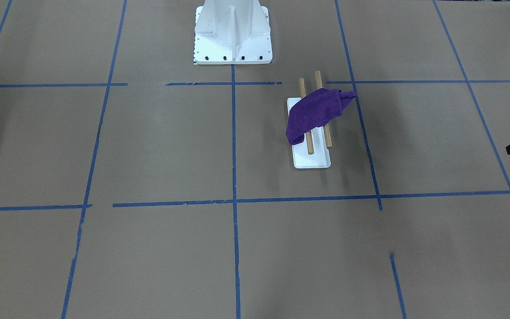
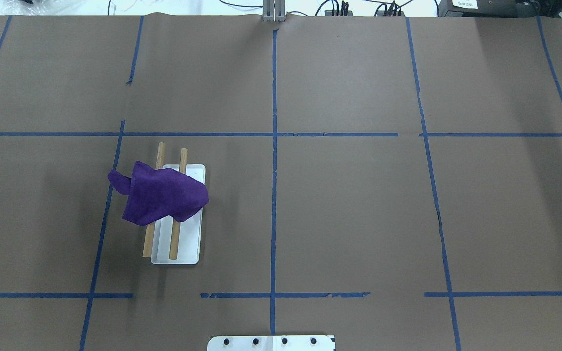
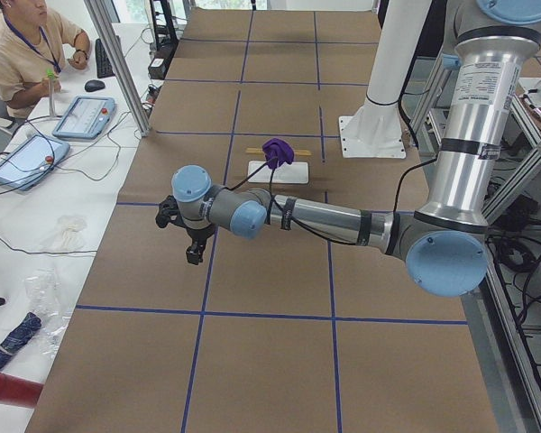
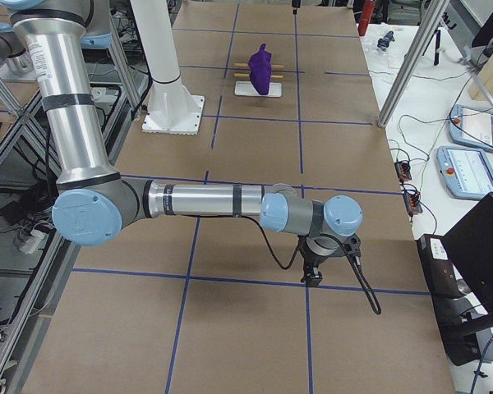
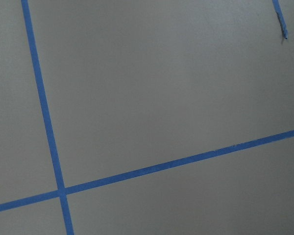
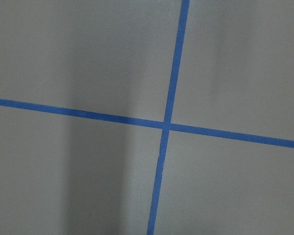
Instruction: Hang towel on rack
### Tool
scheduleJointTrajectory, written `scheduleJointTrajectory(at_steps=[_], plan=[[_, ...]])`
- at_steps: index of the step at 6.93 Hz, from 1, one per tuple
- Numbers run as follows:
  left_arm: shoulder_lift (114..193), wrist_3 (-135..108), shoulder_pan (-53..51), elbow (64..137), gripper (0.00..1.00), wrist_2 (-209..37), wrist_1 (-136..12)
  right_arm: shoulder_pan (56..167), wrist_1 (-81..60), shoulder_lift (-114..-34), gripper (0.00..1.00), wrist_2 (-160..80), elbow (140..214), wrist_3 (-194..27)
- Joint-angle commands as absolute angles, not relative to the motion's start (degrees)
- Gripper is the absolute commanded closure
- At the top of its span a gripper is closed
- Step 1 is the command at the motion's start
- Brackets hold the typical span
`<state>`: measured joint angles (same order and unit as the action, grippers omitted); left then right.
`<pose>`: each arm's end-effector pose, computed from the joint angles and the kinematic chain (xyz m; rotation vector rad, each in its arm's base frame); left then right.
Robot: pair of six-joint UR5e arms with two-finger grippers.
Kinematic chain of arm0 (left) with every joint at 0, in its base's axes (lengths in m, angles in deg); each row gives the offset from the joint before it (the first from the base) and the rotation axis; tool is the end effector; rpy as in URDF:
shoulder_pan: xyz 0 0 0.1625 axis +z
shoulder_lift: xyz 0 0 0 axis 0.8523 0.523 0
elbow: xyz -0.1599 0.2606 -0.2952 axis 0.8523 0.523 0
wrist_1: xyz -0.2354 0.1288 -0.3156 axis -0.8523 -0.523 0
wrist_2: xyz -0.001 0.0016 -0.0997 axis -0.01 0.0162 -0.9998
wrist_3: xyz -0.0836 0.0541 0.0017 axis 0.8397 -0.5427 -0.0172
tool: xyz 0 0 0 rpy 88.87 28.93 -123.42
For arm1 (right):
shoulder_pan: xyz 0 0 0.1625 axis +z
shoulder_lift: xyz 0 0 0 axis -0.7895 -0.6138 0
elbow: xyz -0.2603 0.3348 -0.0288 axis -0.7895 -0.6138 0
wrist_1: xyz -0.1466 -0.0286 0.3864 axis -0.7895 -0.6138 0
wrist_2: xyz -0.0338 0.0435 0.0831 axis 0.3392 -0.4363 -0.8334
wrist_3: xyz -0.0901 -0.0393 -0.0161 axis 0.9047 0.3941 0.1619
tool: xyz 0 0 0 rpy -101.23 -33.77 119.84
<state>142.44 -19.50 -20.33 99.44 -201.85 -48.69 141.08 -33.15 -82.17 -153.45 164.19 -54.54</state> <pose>0.0516 -0.5689 0.5521 0.2075 0.8680 0.1929 0.0506 -0.5691 0.6468 -0.0464 -0.8181 -0.1634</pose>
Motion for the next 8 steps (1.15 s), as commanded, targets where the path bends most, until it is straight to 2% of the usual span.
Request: scheduleJointTrajectory(at_steps=[1, 8], plan=[[142.34, -19.41, -20.11, 100.02, 0.0, -202.05, -48.69, 141.08, -33.15, -82.2, 0.0, -153.44, 164.68, -54.71], [141.82, -19.77, -20.11, 100.89, 0.0, -201.7, -47.29, 140.99, -33.15, -82.99, 0.0, -153.53, 164.59, -54.88]])
